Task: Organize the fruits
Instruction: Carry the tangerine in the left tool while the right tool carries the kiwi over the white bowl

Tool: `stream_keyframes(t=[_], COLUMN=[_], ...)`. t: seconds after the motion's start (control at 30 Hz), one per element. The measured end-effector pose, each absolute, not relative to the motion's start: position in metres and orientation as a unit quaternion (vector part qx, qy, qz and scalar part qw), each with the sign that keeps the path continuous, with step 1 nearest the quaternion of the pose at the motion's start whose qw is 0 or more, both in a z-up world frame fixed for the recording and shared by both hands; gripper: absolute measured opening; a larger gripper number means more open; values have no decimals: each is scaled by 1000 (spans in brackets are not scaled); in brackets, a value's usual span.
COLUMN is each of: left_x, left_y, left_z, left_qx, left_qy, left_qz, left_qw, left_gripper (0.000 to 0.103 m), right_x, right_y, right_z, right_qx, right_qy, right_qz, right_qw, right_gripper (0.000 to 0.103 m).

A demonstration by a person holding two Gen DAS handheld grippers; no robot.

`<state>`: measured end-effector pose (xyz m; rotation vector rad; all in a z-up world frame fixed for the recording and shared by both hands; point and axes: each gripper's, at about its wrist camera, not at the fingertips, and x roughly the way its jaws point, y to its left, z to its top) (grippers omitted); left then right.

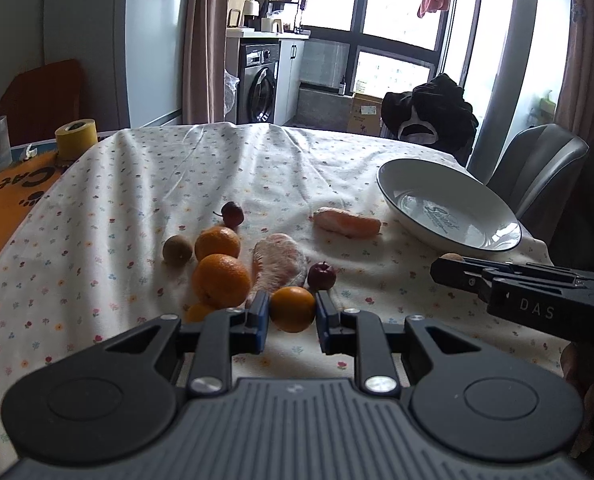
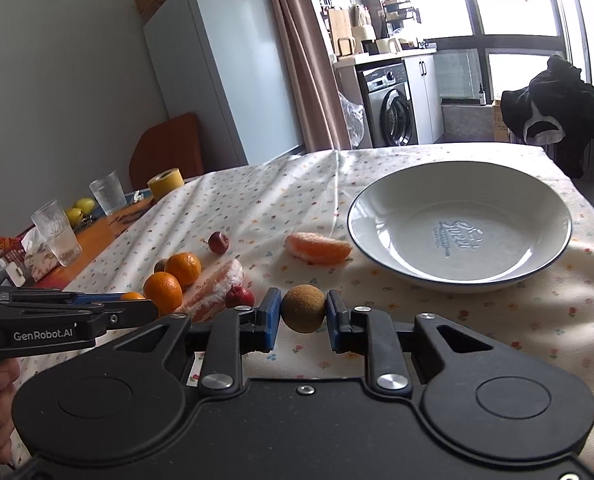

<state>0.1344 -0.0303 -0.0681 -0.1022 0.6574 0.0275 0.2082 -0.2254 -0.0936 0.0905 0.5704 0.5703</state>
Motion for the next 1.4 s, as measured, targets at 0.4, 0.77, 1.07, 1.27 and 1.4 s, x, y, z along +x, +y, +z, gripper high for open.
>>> stream_keyframes(t=[0.4, 0.77, 1.07, 1.27, 1.4], left_x=[149, 172, 200, 216, 229], left_y=[-65, -89, -98, -110, -120], left_z=[-51, -39, -43, -48, -53], left_qx=[-36, -13, -4, 6, 9], left_qy=[305, 296, 303, 311, 318], left_qz=[-14, -44, -58, -69, -81], left_qw=[952, 954, 951, 948, 945], left_gripper=[23, 23, 23, 23, 23], right_x=[203, 218, 233, 244, 254], right_y=[-260, -283, -297, -301, -303], right_z=[-76, -73, -76, -81, -86], right_qx=[67, 77, 75, 76, 76], right_qy=[247, 242, 245, 251, 259], right_qz=[278, 243, 221, 214, 208], right_qw=[926, 936, 941, 941, 940], right_gripper=[23, 23, 23, 23, 23])
